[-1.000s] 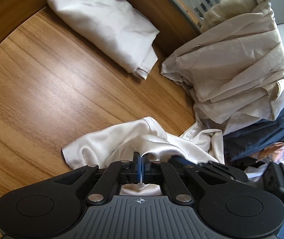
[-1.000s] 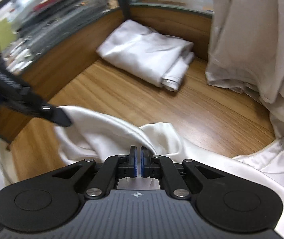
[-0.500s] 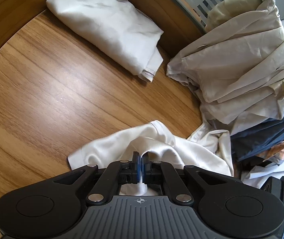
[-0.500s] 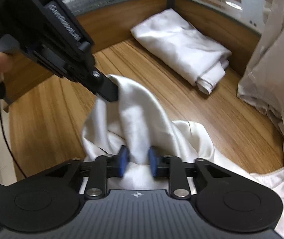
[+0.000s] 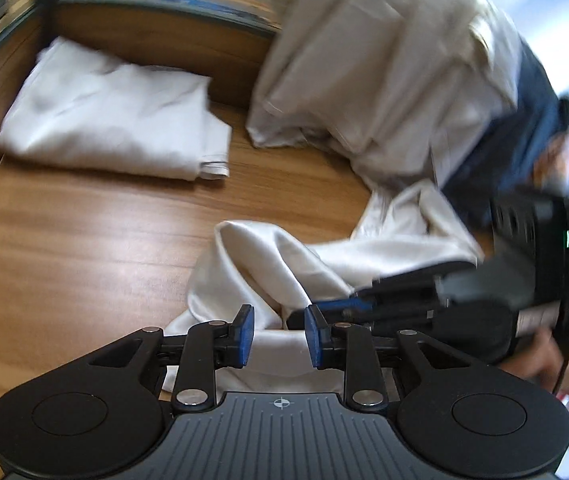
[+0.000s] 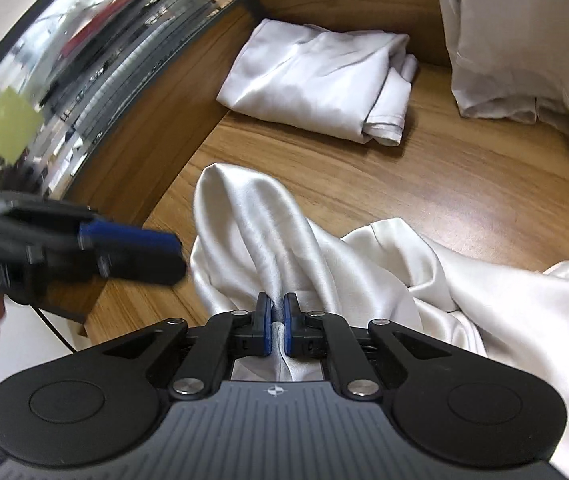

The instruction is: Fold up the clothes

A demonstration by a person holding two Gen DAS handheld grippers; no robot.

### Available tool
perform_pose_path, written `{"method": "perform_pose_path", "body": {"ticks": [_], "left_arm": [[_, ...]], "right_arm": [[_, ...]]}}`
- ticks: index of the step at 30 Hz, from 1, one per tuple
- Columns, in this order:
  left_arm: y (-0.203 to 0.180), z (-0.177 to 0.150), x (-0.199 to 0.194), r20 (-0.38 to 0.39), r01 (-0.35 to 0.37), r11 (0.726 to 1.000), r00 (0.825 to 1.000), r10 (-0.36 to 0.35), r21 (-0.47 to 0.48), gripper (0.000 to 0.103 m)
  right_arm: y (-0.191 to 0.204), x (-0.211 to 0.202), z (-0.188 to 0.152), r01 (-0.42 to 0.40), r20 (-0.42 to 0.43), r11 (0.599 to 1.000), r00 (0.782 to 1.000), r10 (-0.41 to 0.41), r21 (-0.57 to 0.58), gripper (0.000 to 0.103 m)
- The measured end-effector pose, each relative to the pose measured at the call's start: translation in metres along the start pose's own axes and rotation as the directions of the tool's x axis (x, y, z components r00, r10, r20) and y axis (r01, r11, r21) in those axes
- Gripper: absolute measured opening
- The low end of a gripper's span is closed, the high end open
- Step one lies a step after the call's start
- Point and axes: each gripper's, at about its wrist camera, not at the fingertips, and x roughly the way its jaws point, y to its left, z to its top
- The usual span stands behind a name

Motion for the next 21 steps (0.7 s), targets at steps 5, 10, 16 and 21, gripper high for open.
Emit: {"method": "perform_pose_path", "body": {"ticks": [5,10,16,21], "left_arm": [[-0.016,0.004,0.016,-0.012,-0.038,0.981,0.999,0.041,0.19,0.029],[-0.018,0.006,0.039,-0.094,-0.028,0.948,0.994,0.061,0.319,0.029],[-0.012,0.002,0.062,-0.175,0.013,0.938,0.983,0.051,0.347,0.029],[-0.008,-0.003,0.081,-0.195,0.019,0.957,0.98,0.04,0.291,0.019]], "right_arm": [[-0.009,0.005,-0.001,-0.018,-0.015,0.998,1.0,0.018,0.054,0.007],[-0.016,0.007,-0.005,-0.027,-0.02,0.995,0.999,0.029,0.091,0.008],[-0.026,0.01,-0.007,-0.041,-0.019,0.989,0.999,0.045,0.14,0.008],[-0.031,0.016,-0.009,-0.033,-0.02,0.985,0.999,0.037,0.171,0.007]]}}
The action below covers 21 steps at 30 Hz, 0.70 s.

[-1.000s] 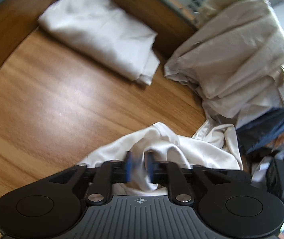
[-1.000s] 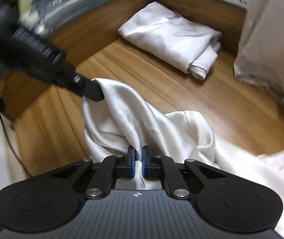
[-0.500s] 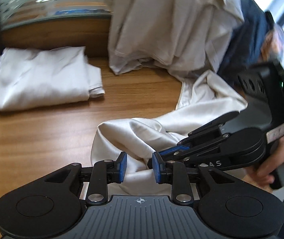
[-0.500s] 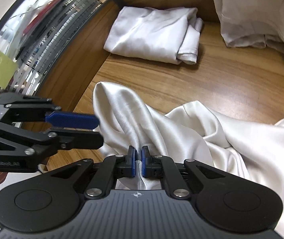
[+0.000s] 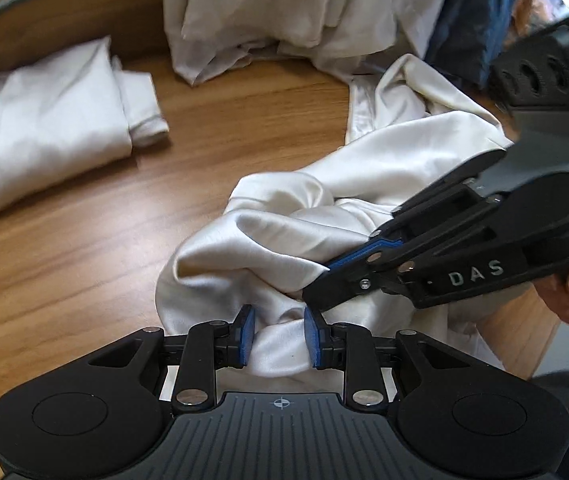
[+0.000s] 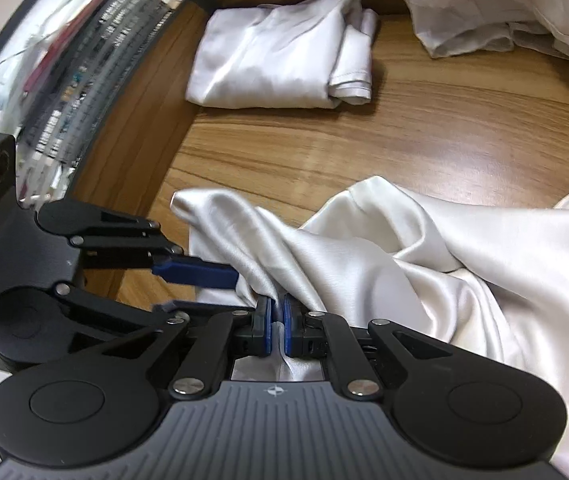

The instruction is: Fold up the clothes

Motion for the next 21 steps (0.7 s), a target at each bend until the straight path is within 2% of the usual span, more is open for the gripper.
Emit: {"method": "perform_pose_path", "body": {"ticks": [2,7,9,11,14,15,18,20,21], "left_arm": [[0.004,-0.002,0.001,0.02,0.003,0.999,1.0,-0.002,-0.046,0.005],[0.005,-0.005,-0.024,0.114,0.031,0.99,0.993,-0.016,-0.136,0.004],[0.007,-0.007,-0.039,0.155,0.089,0.981,0.986,-0.062,-0.172,0.004],[0.009,-0.01,-0.054,0.202,0.163,0.964,0.972,-0.121,-0.209,0.003],[0.01,-0.015,-0.075,0.288,0.289,0.923,0.934,-0.213,-0.255,0.003],[0.01,-0.017,-0.08,0.306,0.308,0.913,0.926,-0.222,-0.269,0.003],[0.013,-0.022,-0.088,0.341,0.326,0.891,0.915,-0.214,-0.316,0.003],[0.016,-0.026,-0.092,0.35,0.292,0.888,0.922,-0.164,-0.355,0.003],[0.019,-0.029,-0.094,0.357,0.288,0.878,0.922,-0.148,-0.381,0.003]], "right_arm": [[-0.004,-0.001,0.0,-0.01,0.007,1.0,1.0,0.009,0.024,0.007],[-0.007,-0.017,0.002,-0.031,0.05,0.998,0.998,0.028,0.057,0.007],[-0.007,-0.026,0.003,-0.022,0.073,0.998,0.997,0.018,0.054,0.007],[-0.008,-0.034,0.004,-0.016,0.09,0.999,0.996,0.012,0.047,0.007],[-0.007,-0.042,0.004,-0.022,0.102,0.999,0.995,0.019,0.032,0.007],[-0.006,-0.044,0.003,-0.025,0.105,0.999,0.994,0.022,0.026,0.007],[0.001,-0.048,0.002,-0.032,0.12,0.999,0.992,0.031,0.008,0.007],[0.007,-0.056,0.002,-0.037,0.144,0.999,0.989,0.035,0.01,0.007],[0.007,-0.062,0.001,-0.06,0.161,0.998,0.985,0.055,0.026,0.007]]}}
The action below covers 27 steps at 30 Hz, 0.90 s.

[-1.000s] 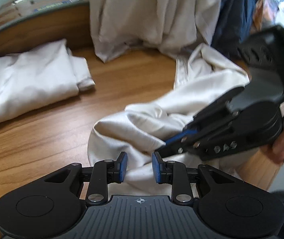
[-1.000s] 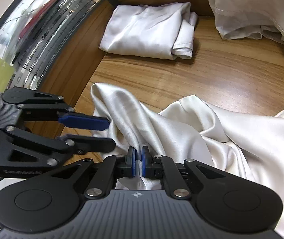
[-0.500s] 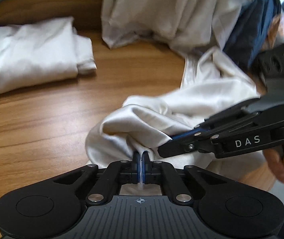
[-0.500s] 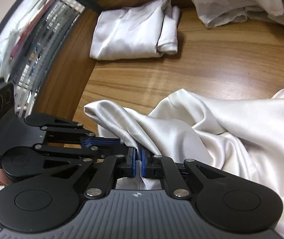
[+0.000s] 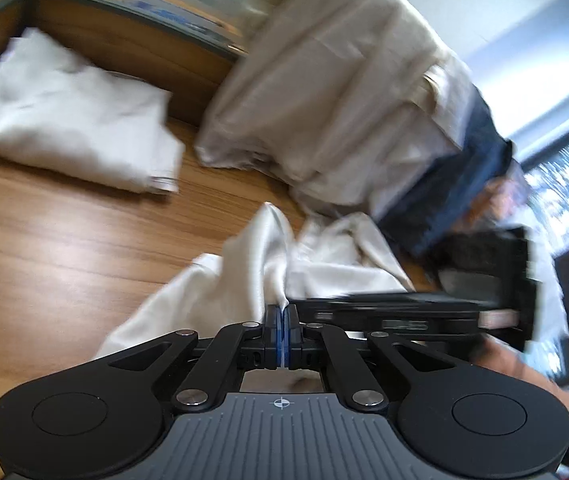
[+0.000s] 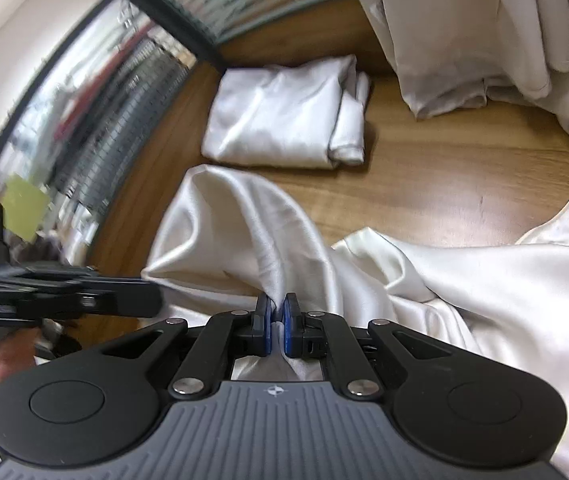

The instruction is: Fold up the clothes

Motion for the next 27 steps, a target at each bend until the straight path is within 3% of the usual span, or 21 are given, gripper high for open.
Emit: {"method": "perform_pose_path", "body": {"ticks": [5,9,13,18,23,27], "left_arm": [[0.004,-0.004,-0.012,0.045,0.019,0.997,0.999,-0.016,-0.078,0.003],[-0.002,-0.008,-0.017,0.074,0.032,0.995,0.997,-0.025,-0.098,0.003],[-0.008,-0.017,-0.019,0.068,0.017,0.998,0.998,-0.013,-0.068,0.003],[-0.017,-0.032,-0.013,0.041,-0.018,1.0,0.999,0.019,-0.019,0.003],[-0.024,-0.042,-0.008,0.03,-0.013,1.0,0.999,0.013,0.003,0.003],[-0.03,-0.046,-0.009,0.032,-0.021,0.999,0.999,0.02,0.036,0.003]], "right_arm": [[0.01,-0.032,0.001,-0.113,0.088,0.991,0.99,0.107,0.075,0.007],[0.013,-0.047,-0.002,-0.142,0.13,0.983,0.983,0.126,0.121,0.007],[0.014,-0.05,-0.014,-0.073,0.098,0.991,0.993,0.062,0.111,0.009],[0.027,-0.059,-0.03,0.041,0.061,0.999,0.997,-0.041,-0.007,0.011],[0.042,-0.061,-0.026,-0.012,0.052,0.997,0.999,0.016,-0.082,0.011],[0.043,-0.025,-0.02,0.008,-0.045,0.995,0.999,-0.012,-0.099,0.01]]}}
